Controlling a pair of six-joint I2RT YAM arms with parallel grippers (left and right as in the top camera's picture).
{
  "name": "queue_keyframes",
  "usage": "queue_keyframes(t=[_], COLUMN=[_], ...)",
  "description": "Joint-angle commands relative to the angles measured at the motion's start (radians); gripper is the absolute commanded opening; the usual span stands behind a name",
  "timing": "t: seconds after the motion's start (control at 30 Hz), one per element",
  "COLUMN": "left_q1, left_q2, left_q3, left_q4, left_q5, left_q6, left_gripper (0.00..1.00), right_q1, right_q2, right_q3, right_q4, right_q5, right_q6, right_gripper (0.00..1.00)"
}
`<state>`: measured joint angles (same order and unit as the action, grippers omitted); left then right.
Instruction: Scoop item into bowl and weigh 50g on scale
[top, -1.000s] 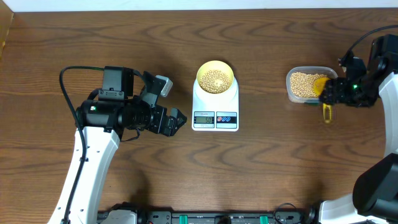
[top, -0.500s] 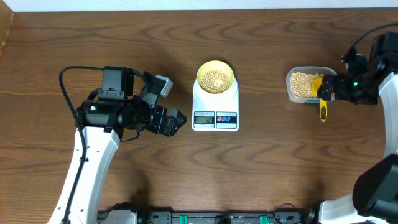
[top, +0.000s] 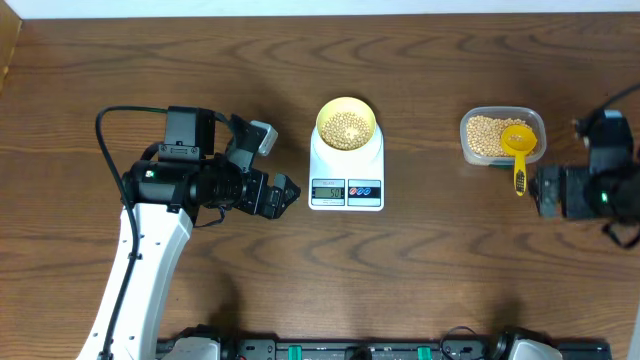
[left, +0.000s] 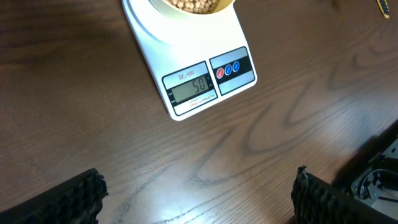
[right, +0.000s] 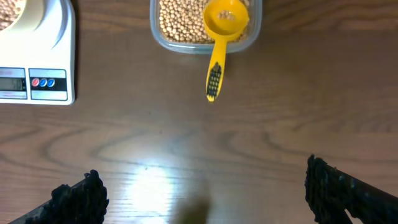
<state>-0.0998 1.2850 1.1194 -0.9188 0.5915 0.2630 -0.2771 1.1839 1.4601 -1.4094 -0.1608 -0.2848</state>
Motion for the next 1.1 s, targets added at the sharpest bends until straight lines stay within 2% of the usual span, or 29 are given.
queue_keyframes(t=[0.0, 0.2, 1.07], left_q1=[0.005, 0.005, 0.005], left_q2=[0.003, 0.003, 0.003], left_q3=[-0.005, -0.005, -0.005], left_q4=[-0.003, -0.003, -0.003], left_q5=[-0.009, -0.009, -0.009], left_q6=[0.006, 0.006, 0.006], left_gripper=[0.98, 0.98, 0.98], right_q1=[-0.007, -0.007, -0.004], right_q2=[-0.051, -0.101, -0.115], right_q3=[0.0, 0.0, 0.0], right_q4=[-0.009, -0.009, -0.043], right_q5=[0.027, 0.02, 0.035], right_q6=[-0.023, 0.008, 0.007], right_gripper=[0.99, 0.99, 0.99])
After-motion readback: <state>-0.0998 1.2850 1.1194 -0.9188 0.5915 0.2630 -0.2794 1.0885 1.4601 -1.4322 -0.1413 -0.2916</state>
